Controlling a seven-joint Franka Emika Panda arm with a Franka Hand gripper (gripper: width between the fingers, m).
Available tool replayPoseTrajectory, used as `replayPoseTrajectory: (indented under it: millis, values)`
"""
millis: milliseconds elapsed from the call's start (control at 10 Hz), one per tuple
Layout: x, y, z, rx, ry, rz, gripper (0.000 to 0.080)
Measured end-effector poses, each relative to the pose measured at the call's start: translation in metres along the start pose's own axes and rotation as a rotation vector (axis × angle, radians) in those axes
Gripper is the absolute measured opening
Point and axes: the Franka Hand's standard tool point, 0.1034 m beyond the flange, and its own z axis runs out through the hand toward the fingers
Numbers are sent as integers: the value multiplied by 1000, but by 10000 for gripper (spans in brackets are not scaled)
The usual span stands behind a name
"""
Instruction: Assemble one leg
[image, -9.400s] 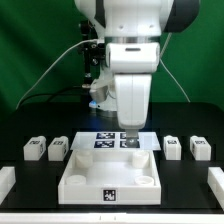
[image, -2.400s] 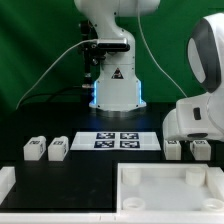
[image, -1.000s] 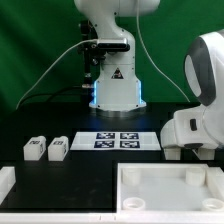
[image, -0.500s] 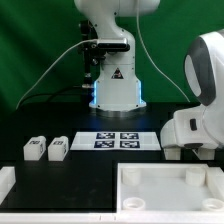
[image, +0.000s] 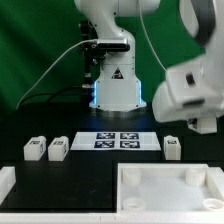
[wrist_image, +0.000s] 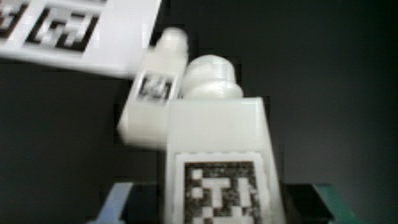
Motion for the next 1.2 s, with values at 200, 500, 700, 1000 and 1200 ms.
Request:
replayPoseTrajectory:
  millis: [200,500,700,1000,1200]
  values:
    - [2,7,-34,4,138,12,291]
    - [13,6,-49,-4,437,16,292]
    - [15,10,-53,-11,598,14,292]
    - [54,32,-127,-52,957,-68,292]
    - [63,35,-139,-61,1183,-77,292]
